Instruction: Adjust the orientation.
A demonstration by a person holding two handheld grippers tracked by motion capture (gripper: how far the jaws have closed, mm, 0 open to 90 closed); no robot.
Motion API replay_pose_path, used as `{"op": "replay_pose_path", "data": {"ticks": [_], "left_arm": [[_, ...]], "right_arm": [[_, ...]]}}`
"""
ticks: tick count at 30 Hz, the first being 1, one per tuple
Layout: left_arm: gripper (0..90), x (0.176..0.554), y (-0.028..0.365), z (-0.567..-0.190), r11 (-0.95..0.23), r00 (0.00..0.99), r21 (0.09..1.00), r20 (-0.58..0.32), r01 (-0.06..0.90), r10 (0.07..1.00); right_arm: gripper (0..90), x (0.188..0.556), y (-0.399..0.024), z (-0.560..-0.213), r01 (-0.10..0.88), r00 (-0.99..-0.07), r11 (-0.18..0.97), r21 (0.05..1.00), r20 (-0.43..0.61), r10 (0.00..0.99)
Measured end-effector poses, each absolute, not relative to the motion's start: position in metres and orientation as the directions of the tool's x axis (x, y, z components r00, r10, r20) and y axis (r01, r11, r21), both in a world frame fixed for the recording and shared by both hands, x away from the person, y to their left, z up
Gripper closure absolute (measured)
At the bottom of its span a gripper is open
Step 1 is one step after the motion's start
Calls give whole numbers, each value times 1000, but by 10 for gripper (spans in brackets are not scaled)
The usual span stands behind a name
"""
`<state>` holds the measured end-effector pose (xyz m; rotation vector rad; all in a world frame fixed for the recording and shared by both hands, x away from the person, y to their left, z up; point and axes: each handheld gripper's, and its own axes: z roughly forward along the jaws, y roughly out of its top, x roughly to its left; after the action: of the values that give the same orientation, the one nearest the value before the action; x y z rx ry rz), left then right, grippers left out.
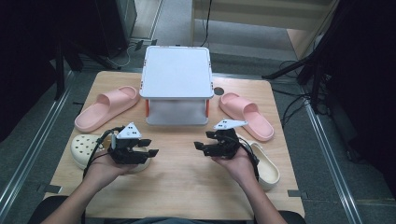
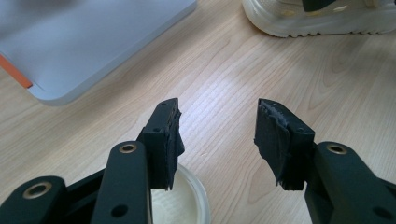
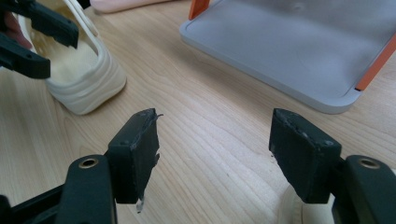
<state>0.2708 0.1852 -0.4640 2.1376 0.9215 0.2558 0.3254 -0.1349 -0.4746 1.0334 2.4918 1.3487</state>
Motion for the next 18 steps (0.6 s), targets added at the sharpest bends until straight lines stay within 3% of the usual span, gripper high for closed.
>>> {"op": "replay_pose_path", "data": {"ticks": [7, 18], "left_arm": [[531, 269, 186, -465, -433, 727, 725, -135, 536, 673], [530, 269, 189, -465, -435, 708, 698, -146, 569, 691]], "right_arm": [[469, 325, -138, -474, 470, -785, 424, 774, 147, 602], [507, 324, -132, -472, 474, -801, 423, 772, 179, 571]]}}
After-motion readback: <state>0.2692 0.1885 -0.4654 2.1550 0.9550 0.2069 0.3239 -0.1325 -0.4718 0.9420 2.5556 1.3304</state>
